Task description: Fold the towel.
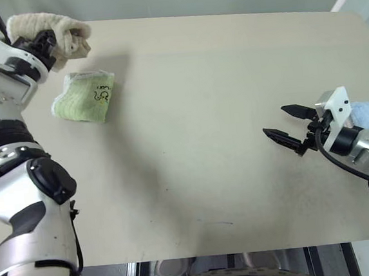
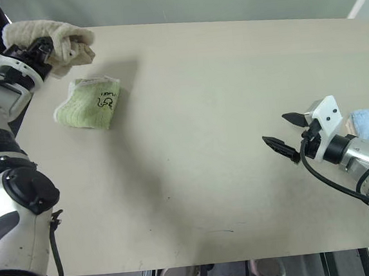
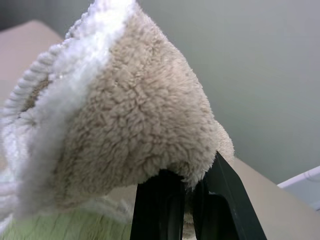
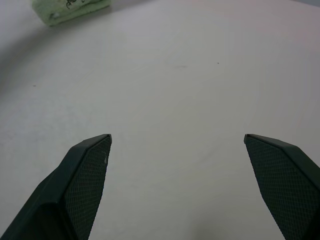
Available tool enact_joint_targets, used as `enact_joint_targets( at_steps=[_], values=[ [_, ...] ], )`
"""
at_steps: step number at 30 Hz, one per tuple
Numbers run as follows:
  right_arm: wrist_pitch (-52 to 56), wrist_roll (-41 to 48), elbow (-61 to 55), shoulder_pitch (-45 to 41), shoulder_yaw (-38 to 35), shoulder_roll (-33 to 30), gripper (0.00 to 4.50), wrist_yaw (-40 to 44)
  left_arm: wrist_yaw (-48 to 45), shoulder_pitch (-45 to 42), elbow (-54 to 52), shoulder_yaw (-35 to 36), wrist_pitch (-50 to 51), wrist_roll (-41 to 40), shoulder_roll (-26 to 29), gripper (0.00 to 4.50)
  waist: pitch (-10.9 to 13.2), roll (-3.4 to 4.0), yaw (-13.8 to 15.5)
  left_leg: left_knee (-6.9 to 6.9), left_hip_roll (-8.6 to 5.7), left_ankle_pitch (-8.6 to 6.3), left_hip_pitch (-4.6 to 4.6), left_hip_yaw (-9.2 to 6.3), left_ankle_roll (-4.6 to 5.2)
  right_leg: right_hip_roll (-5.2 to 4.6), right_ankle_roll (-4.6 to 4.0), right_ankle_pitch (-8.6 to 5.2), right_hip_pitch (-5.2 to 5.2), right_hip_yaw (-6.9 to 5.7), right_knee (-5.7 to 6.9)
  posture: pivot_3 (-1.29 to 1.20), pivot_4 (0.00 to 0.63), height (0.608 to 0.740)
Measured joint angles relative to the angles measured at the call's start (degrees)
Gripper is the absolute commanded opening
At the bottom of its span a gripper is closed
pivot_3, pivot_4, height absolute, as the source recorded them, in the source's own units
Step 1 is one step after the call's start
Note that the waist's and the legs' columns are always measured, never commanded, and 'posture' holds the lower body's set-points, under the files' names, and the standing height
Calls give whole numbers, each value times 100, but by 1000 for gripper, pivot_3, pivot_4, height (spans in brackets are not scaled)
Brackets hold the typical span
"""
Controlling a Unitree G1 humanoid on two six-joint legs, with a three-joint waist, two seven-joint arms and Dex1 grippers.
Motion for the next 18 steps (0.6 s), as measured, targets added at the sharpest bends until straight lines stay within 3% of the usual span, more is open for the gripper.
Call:
enact_joint_targets(
  at_steps=[9,18],
  values=[
    [-75,-59,25,-1,11,12,4500,74,-57,686,-192,138,554,-256,-5,14,2,3,-10,-2,20,20,0,-17,-25,13,-27,13,-2,-5,12,0,150,733],
    [-118,-217,197,-93,79,12,4500,171,-1091,997,-195,272,1490,-744,136,14,2,3,-11,-2,20,42,0,-28,-37,14,-54,23,-3,-8,23,0,150,733]
  ],
)
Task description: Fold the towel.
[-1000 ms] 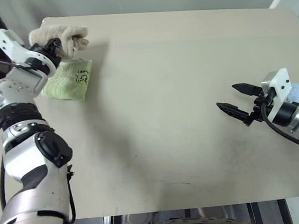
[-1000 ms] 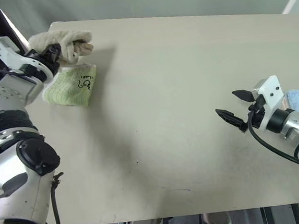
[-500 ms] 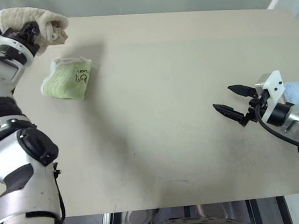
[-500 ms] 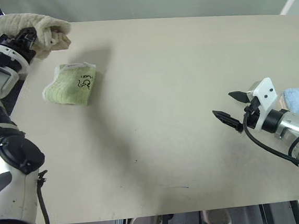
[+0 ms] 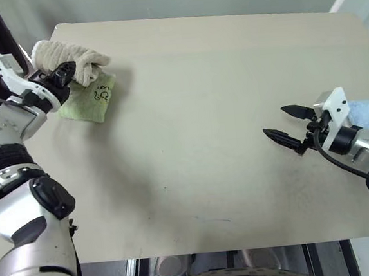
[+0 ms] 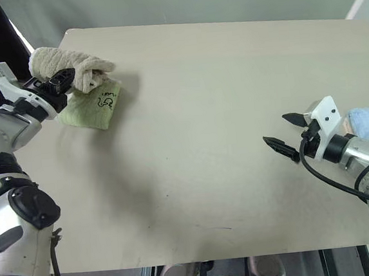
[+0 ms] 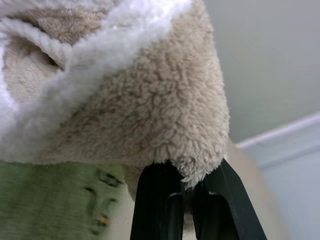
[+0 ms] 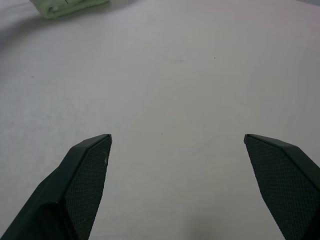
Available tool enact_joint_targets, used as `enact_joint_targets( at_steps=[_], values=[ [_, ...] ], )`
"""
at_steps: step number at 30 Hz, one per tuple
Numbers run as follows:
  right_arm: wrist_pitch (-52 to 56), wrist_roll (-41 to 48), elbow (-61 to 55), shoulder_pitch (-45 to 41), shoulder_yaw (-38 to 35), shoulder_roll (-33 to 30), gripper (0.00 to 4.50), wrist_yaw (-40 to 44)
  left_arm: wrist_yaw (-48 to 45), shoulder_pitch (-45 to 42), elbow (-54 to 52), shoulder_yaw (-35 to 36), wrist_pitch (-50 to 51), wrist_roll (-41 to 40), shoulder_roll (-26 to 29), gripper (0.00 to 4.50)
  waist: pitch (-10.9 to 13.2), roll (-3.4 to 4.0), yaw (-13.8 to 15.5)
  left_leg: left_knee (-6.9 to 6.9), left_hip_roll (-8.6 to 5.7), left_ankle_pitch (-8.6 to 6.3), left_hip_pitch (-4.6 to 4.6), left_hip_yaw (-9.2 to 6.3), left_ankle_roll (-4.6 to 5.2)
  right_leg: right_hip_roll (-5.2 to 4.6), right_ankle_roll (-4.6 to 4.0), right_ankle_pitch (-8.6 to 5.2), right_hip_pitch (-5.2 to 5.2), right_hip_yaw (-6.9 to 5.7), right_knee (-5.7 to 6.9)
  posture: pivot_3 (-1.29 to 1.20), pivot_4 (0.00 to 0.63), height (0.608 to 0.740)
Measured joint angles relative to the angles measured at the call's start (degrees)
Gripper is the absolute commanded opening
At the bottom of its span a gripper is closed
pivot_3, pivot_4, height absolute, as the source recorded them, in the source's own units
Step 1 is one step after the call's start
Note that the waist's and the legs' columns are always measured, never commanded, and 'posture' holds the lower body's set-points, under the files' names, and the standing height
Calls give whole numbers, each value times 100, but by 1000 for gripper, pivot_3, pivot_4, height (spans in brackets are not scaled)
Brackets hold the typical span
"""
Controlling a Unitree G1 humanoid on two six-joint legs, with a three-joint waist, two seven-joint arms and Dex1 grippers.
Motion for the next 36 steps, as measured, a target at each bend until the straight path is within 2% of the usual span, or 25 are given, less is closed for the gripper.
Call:
enact_joint_targets(
  at_steps=[8,18,24,30,36],
  values=[
    [-14,-41,-4,140,-1,3,4500,0,-538,151,2,-16,146,-91,230,14,0,0,0,0,-1,9,1,-6,-5,1,-20,-7,-3,0,11,0,150,733],
    [-19,-69,-13,135,0,8,4500,-1,-956,-476,1159,-339,-1161,522,303,14,0,0,0,-2,-5,26,0,-9,-3,-1,-36,-4,-3,2,13,0,150,733],
    [-19,-99,-32,150,0,7,4500,-1,-1131,-821,1756,-443,-2290,792,276,14,0,0,-3,-6,-5,26,-4,-15,-3,0,-37,-5,-9,2,13,0,150,733],
    [-15,-97,-165,221,-10,4,4500,-1,-1216,-832,2076,-355,-3132,854,211,14,0,0,-3,-3,-6,26,-29,-24,-3,-1,-33,-3,-29,-5,12,0,150,733],
    [-10,-96,-195,222,-17,4,4500,-1,-667,-438,2282,14,-3641,752,-127,14,1,2,-3,-2,-10,27,-27,-27,-3,-5,-26,1,-27,-5,17,0,150,733]
  ],
)
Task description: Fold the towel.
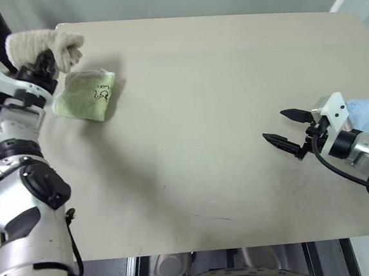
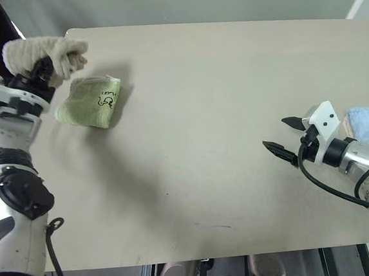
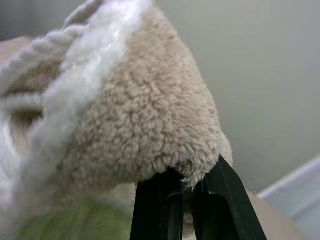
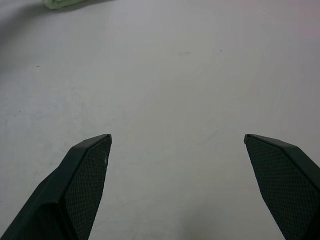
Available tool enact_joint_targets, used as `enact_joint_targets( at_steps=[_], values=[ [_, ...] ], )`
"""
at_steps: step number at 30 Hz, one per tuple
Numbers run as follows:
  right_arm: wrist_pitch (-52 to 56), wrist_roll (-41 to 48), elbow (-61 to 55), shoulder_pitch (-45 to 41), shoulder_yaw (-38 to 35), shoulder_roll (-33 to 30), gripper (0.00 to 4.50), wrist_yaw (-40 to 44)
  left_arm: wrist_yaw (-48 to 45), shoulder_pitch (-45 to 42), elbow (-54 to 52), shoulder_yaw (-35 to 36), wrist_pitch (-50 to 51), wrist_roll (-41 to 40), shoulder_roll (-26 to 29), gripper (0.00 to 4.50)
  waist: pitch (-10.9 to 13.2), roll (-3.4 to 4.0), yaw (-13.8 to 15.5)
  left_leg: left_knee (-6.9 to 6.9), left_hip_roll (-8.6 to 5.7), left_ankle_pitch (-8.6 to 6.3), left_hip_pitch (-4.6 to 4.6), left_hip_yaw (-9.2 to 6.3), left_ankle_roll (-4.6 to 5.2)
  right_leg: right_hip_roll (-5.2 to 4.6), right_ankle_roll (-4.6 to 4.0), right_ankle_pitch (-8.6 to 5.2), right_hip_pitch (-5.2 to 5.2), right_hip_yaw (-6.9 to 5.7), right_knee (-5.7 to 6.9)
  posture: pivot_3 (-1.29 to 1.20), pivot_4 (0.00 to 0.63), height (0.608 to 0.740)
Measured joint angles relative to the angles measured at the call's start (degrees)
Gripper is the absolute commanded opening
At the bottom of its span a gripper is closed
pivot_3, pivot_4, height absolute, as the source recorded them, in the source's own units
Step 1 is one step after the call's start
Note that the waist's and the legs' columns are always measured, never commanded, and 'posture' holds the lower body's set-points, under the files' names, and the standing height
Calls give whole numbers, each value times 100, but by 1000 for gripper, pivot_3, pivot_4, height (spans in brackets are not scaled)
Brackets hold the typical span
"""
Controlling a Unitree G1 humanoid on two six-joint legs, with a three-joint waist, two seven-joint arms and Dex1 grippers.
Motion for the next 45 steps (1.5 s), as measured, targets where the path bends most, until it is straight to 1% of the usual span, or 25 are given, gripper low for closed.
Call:
enact_joint_targets(
  at_steps=[3,6,10,18,22,23,25,27,31,35,38,41,42,45],
  values=[
    [14,0,-14,0,0,0,4500,-1,218,504,63,0,-7,19,-228,14,0,-1,-3,3,3,1,-1,1,-2,4,22,13,-3,-4,6,0,150,733],
    [18,1,-38,22,-1,-4,4500,0,301,765,79,10,121,7,-268,14,0,-2,1,4,2,5,-2,-4,-7,9,21,13,-3,-8,12,0,150,733],
    [29,2,-61,94,-2,-12,4500,0,384,844,33,220,444,-143,-220,14,-1,-2,6,5,-5,10,5,-5,-9,7,-12,-7,0,-5,33,0,150,733],
    [33,-17,-49,-18,1,-12,4500,0,446,860,-74,553,1058,-508,-222,14,-1,-2,2,3,-7,32,11,-8,-23,9,-27,4,-1,-4,48,0,150,733],
    [32,-71,-33,-43,31,-6,4500,0,408,858,-181,564,1153,-543,-242,1191,-1,-2,5,2,-8,40,11,-12,-23,9,-28,13,-1,-4,48,0,150,733],
    [32,-80,-30,-42,44,-4,4500,0,408,858,-199,564,1169,-546,-248,1615,0,-2,5,2,-8,41,11,-12,-23,9,-29,14,-1,-4,48,0,150,733],
    [31,-116,-29,-39,52,-1,4500,0,408,858,-212,569,1193,-577,-257,2255,-1,-2,4,2,-8,43,11,-12,-24,9,-29,17,-1,-4,48,0,150,733],
    [27,-121,-30,-25,52,0,4500,-1,415,858,-226,605,1209,-620,-267,3031,-1,-2,4,1,-8,45,11,-13,-25,10,-30,17,-1,-4,48,0,150,733],
    [21,-127,-31,46,51,1,4500,-1,398,859,-411,625,1416,-714,-250,4437,0,-2,3,0,-9,46,11,-13,-25,10,-30,17,-1,-4,48,0,150,733],
    [17,-120,-39,93,44,0,4500,0,348,1007,-832,594,1963,-747,-40,4473,0,-2,-7,-3,-8,46,11,-13,-27,11,-31,16,-3,-4,47,0,150,733],
    [16,-113,-49,151,-15,1,4500,0,125,1414,-1410,458,2510,-763,185,4473,0,-2,-39,-4,-8,46,11,-12,-29,12,-34,14,-5,-3,47,0,150,733],
    [14,-103,-62,152,-68,3,4500,0,-99,1790,-2064,273,2947,-781,247,4473,0,-2,-40,-4,-8,46,11,-18,-30,12,-34,13,-2,-3,47,0,150,733],
    [14,-101,-65,141,-64,12,4500,0,-191,1958,-2365,158,3006,-762,270,4473,0,-2,-34,-4,-8,46,10,-23,-30,12,-34,13,-2,-3,47,0,150,733],
    [7,-86,-54,117,-70,55,4500,1,-754,2781,-3802,-422,3018,-656,404,4473,-1,-3,-31,-3,-8,45,10,-28,-33,15,-36,13,-1,-2,46,0,150,733]
  ],
)
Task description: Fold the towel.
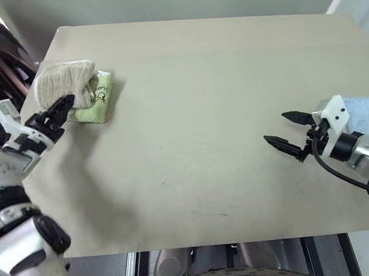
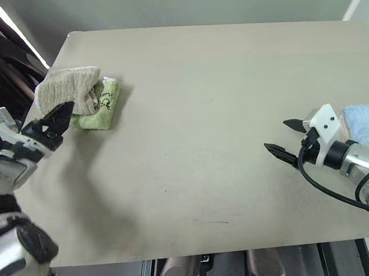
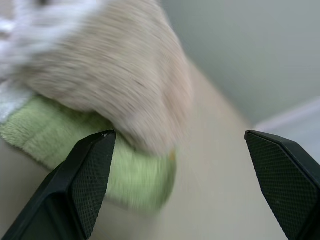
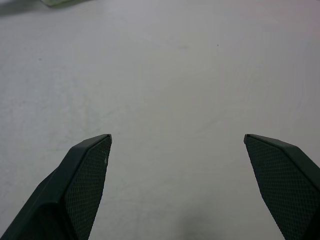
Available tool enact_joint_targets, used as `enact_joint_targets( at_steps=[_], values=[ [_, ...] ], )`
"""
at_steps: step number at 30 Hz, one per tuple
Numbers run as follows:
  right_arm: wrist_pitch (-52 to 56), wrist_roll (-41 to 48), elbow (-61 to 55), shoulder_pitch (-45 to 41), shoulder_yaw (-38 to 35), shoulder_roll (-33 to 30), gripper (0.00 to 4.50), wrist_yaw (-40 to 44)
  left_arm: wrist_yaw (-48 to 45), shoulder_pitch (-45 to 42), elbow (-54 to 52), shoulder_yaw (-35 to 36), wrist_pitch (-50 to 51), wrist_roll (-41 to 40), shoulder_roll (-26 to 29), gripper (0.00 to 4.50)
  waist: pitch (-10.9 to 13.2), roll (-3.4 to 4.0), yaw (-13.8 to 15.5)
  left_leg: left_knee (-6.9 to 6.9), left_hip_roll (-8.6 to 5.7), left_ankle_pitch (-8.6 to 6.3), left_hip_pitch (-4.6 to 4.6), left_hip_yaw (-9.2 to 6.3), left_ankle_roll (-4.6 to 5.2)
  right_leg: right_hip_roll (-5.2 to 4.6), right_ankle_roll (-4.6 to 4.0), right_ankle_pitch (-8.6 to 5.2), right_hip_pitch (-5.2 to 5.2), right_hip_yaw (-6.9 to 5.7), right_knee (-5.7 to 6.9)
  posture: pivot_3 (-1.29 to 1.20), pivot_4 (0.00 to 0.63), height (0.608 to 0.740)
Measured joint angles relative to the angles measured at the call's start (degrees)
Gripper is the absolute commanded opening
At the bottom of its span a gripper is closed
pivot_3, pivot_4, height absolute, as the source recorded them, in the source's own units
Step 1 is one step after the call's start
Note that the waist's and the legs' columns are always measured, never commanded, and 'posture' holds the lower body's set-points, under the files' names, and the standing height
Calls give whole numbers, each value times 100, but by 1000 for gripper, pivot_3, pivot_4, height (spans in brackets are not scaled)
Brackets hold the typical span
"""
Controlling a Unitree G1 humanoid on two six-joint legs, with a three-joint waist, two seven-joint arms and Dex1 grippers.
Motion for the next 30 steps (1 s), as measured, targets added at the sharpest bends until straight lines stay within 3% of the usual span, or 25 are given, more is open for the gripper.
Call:
enact_joint_targets(
  at_steps=[5,11,14,21,30],
  values=[
    [-131,-12,97,-185,4,79,4500,1,-682,834,-1856,-684,-1142,396,-138,4473,0,0,28,-1,-2,-1,3,-25,-1,1,-7,4,1,2,3,0,150,733],
    [-233,-14,144,-248,0,217,4500,-6,-1127,1024,-2902,-1584,-2241,572,-1070,4473,-1,-1,14,-1,-1,4,-1,-26,0,-5,-14,15,2,-1,10,0,150,733],
    [-239,23,74,-232,-14,218,4500,-6,-1216,1020,-3054,-1981,-2546,601,-1518,4473,-1,-1,-25,-3,5,4,-1,-24,-3,-6,-13,16,1,-4,8,0,150,733],
    [-89,536,-253,29,-426,397,4500,-82,-1580,805,-2953,-2441,-3233,725,-1946,4473,-1,0,-69,-7,7,3,-2,-21,-2,-6,-9,13,2,-4,2,0,150,733],
    [254,1216,-641,346,-609,347,4500,-40,-2916,984,-2833,-2726,-3243,570,-1490,4473,-1,1,-103,-8,7,-6,-3,-21,6,-6,-8,11,0,-3,1,0,150,733]
  ],
)
